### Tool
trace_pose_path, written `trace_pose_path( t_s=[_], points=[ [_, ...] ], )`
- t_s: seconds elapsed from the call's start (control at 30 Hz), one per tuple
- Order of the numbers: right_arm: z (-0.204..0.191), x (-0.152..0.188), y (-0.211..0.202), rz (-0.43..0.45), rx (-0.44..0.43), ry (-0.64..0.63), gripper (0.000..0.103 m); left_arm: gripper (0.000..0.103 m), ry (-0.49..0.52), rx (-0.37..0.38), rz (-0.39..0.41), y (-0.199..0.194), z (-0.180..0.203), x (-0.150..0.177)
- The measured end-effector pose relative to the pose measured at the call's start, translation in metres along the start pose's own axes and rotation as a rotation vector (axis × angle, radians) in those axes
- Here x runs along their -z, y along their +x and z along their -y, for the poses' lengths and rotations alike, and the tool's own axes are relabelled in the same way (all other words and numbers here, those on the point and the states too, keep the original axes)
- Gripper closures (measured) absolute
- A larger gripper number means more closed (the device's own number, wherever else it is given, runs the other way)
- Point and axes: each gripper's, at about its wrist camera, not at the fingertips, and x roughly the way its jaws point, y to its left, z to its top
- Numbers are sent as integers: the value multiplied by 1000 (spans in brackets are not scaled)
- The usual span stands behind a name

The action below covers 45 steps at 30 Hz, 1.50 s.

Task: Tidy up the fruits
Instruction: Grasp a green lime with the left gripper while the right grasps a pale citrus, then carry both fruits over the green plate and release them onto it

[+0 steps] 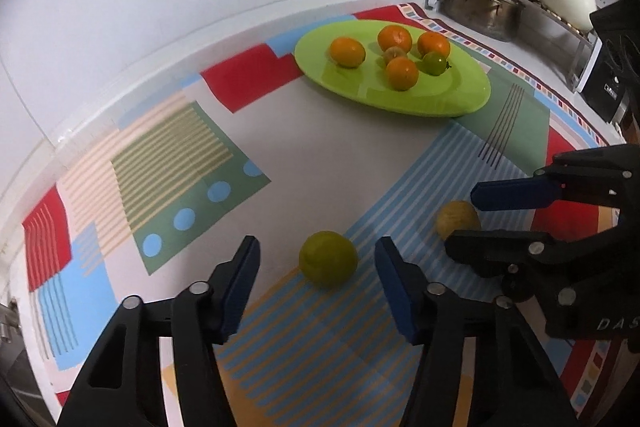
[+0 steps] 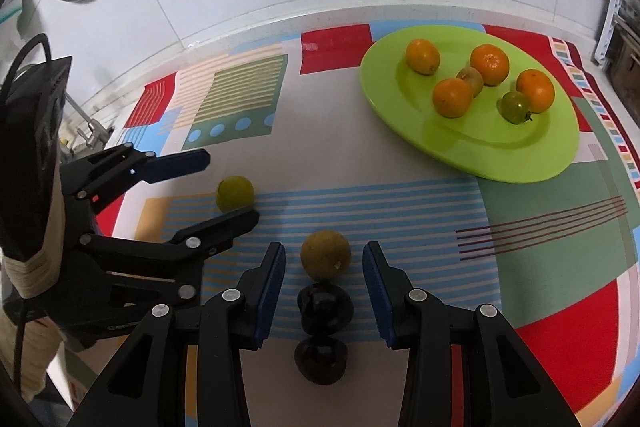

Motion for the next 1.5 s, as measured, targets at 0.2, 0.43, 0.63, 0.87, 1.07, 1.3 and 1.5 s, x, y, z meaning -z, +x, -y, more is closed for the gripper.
trace_pose_path(
  t_s=[0.2,0.43,0.63,0.87,1.07,1.3,1.5],
  points=[
    [1,-1,7,-20,-1,5,62,62,-25,19,-18,5,-3,1],
    [2,-2,13,-36,-14,9,71,72,-36,30,-22,6,-2,1],
    [3,-4,10,-23,-19,12,74,73,-51,35,-22,1,0,1],
    [0,-7,-6,26,-13,-10,74,73,-45,20,7,-17,5,-2],
    [0,-7,-23,71,-4,-23,74,73,-49,17,39,-35,10,-7],
    [5,-7,-44,124,0,-20,74,73,-41,14,90,-56,21,-18],
    [13,-8,-68,187,21,-15,74,73,-25,13,141,-69,33,-32]
  ],
)
